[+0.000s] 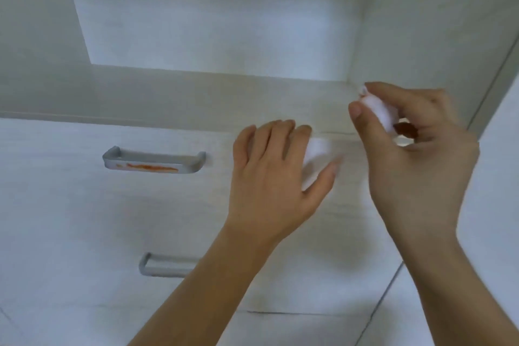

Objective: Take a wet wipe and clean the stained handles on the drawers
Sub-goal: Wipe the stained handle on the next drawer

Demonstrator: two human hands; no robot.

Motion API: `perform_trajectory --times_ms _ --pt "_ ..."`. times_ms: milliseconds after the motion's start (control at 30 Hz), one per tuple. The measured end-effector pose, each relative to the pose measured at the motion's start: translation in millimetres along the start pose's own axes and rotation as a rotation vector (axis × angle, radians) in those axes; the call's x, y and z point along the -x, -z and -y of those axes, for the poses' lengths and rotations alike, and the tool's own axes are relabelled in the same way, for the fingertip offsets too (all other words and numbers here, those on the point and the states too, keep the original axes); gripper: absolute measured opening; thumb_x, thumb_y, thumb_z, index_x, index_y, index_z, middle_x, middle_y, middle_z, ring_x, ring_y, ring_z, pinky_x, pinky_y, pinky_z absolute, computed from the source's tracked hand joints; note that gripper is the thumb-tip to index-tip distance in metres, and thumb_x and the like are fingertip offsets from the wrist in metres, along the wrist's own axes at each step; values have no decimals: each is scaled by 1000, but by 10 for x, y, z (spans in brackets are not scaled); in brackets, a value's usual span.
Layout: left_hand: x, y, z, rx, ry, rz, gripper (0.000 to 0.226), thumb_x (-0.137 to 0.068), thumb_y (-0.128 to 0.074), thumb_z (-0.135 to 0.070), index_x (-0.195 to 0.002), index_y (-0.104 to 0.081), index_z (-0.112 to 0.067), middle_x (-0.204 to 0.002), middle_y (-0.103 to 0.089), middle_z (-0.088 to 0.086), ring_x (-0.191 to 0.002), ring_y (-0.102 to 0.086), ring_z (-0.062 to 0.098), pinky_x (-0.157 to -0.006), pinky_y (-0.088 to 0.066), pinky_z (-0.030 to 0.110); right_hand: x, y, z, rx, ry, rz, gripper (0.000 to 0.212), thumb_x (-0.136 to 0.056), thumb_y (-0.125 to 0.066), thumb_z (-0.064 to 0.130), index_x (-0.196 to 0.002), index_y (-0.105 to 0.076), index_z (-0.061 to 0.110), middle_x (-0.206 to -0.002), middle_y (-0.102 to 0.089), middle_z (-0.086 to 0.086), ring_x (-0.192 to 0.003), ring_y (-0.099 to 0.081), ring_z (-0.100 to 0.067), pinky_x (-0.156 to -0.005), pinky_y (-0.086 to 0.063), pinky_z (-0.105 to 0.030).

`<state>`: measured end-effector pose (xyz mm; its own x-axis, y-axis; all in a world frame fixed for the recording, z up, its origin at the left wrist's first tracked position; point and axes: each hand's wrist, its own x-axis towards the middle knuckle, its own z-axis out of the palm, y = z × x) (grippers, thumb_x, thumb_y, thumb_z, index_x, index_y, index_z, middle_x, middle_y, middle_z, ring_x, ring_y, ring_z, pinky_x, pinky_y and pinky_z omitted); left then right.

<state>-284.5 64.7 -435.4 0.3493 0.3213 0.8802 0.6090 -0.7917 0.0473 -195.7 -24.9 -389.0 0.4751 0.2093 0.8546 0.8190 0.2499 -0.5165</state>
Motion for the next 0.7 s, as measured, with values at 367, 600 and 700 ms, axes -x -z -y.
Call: perform_trajectory --times_ms 367,600,700 --pt "16 66 3 -21 -48 85 52 -87 -37 -44 -111 -63 -4 -111 -63 14 -107 -60 31 -98 -28 44 10 -249 321 -17 -102 -23 17 -84 -69 21 -100 -71 25 -94 -60 9 -85 -55 10 -74 -40 -3" --pt "8 219 118 -71 -125 146 56 -91 -32 -41 -128 -56 -6 -131 -56 13 -126 -49 27 -112 -20 50 117 -243 334 -77 -66 -11 16 -84 -68 22 -100 -69 28 -94 -61 10 -84 -55 9 -71 -41 -4" --pt "54 414 430 -104 -203 -13 48 -95 -40 -38 -129 -56 -8 -137 -52 12 -131 -44 24 -114 -10 52 181 -349 415 -115 -85 -4 15 -85 -68 24 -99 -69 29 -96 -62 10 -85 -57 9 -71 -42 -5"
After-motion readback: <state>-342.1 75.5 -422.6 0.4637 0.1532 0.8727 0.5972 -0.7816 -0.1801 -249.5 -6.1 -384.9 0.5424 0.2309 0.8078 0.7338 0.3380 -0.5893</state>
